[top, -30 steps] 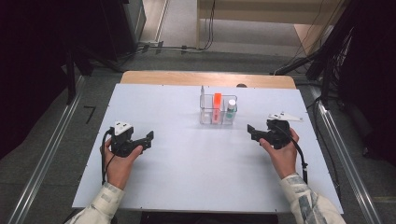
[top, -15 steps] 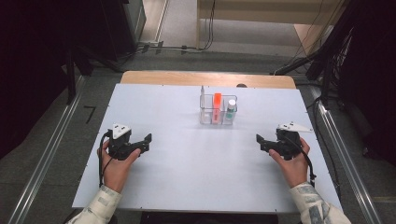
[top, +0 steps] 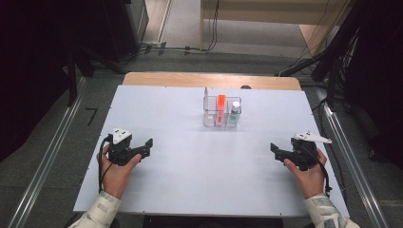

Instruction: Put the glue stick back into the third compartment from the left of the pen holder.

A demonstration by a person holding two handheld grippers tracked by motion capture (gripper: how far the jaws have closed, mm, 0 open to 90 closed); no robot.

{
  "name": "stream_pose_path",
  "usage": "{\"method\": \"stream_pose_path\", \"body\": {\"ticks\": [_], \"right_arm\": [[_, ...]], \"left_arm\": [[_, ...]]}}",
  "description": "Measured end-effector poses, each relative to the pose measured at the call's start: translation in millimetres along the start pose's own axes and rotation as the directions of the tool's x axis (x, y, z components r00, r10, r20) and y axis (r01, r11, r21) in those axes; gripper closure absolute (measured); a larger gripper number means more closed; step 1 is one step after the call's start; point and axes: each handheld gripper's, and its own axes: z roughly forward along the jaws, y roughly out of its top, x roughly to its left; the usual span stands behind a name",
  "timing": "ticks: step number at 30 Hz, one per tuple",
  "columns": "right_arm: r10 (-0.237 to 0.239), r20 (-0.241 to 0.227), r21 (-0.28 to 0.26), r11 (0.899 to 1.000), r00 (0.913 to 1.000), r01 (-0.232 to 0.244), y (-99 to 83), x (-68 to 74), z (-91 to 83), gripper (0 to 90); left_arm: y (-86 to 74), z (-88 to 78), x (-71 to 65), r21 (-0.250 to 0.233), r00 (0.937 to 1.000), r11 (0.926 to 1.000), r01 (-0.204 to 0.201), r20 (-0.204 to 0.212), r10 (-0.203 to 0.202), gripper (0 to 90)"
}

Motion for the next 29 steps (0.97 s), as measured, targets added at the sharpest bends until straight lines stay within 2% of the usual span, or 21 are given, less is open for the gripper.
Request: {"method": "stream_pose_path", "body": {"ticks": [9,12,19,29], "right_arm": [[0.022,0.024,0.01,1.0,0.9995,-0.022,-8.8,-11.5,-8.6,13.4],[0.023,0.031,0.012,1.0,0.9993,-0.023,-11.5,-14.1,-11.6,13.4],[0.035,0.049,0.013,0.999,0.9982,-0.036,-19.3,-22.0,-19.7,13.4],[0.078,0.079,0.012,0.997,0.9938,-0.079,-30.4,-37.9,-30.9,12.7]], "left_arm": [[-6.6,-2.6,-3.3,0.02,0.9997,0.9995,-0.023,0.006,0.023,19.0],[-7.7,-5.9,-3.5,0.011,0.9997,0.9996,-0.024,0.008,0.024,19.0],[-11.9,-13.1,0.3,0.0,1.0,1.0,-0.001,0.006,0.001,19.0],[-16.4,-17.1,4.0,0.005,1.0,1.0,0.0,-0.005,0.0,17.4]]}}
